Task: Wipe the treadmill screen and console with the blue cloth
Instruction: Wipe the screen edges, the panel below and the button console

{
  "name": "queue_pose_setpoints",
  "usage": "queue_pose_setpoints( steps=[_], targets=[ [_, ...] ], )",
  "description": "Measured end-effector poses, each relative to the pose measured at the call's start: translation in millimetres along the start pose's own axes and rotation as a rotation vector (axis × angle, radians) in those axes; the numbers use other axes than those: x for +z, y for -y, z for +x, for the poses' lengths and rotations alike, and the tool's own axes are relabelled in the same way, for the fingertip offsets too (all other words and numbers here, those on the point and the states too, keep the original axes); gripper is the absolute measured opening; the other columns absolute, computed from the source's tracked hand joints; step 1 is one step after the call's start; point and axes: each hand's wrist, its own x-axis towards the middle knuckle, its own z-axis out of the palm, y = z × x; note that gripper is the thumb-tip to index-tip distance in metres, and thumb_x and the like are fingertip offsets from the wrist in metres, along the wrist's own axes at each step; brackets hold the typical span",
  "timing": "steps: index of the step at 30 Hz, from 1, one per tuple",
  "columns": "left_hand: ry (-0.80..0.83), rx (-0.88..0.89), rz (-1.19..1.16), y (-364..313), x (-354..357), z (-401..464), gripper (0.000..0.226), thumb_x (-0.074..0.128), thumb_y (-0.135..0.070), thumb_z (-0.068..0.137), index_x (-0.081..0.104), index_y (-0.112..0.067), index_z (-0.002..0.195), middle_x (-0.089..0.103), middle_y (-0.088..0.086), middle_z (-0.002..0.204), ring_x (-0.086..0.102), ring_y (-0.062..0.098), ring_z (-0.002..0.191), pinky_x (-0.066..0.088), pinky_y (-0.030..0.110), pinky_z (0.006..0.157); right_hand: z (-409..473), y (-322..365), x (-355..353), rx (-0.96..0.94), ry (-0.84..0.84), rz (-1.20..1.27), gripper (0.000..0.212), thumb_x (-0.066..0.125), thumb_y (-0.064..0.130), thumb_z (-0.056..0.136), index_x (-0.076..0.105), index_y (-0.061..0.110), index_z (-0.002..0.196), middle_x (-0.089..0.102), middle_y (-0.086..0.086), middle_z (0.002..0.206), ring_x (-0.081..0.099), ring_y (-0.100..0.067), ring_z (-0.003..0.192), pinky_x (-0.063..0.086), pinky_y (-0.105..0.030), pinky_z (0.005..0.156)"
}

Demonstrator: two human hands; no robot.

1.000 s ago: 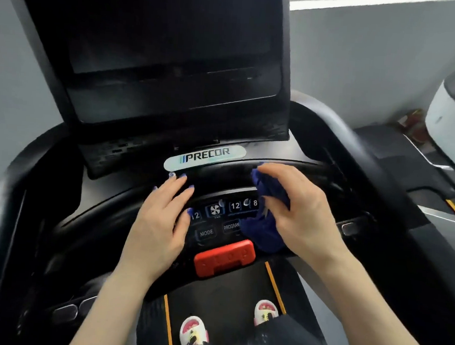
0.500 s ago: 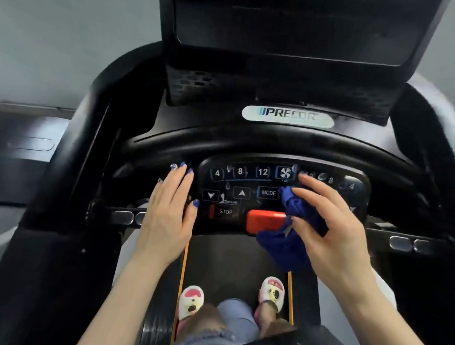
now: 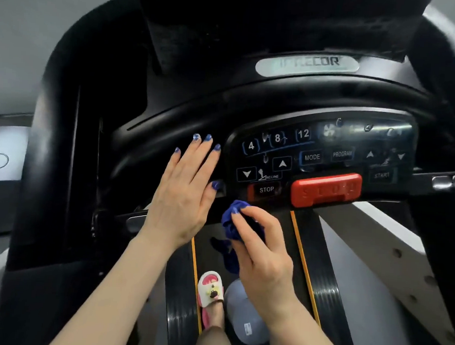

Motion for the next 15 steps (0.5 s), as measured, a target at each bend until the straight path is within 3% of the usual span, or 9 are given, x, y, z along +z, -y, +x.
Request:
queue_pose_setpoints(
  steps=[5,9,15],
  targets=[
    [-0.015,-0.004,-0.061,7,7,-3,0.053,0.038,-0.02,0.103,0.03,-0.005,0.154,0.024,0.01,0.163,0.014,0.022,0.154,0.013,0.045,0.125,1,-4,29,-0.09,-0.137,-0.116,0.022,0.061,0.011,0.098,0.068,0.002,0.117,0.049,-0.009,0.128,0.054,-0.021,0.117,0.052,-0.037,0.091],
    [-0.046,0.013,-0.073,8,8,-4,0.051,0.039,-0.017,0.103,0.034,-0.002,0.152,0.028,0.011,0.162,0.017,0.022,0.153,0.015,0.045,0.125,3,-5,33,-0.116,-0.204,-0.209,0.023,0.063,0.02,0.097,0.069,0.008,0.115,0.053,-0.006,0.13,0.055,-0.018,0.118,0.042,-0.034,0.094],
    [-0.079,0.033,-0.085,8,8,-6,0.048,0.04,-0.015,0.102,0.04,-0.001,0.148,0.035,0.012,0.158,0.024,0.024,0.151,0.02,0.045,0.123,16,-8,33,-0.116,-0.202,-0.095,0.016,0.065,0.009,0.094,0.071,0.002,0.106,0.056,-0.006,0.118,0.055,-0.021,0.107,0.05,-0.034,0.093]
  ],
)
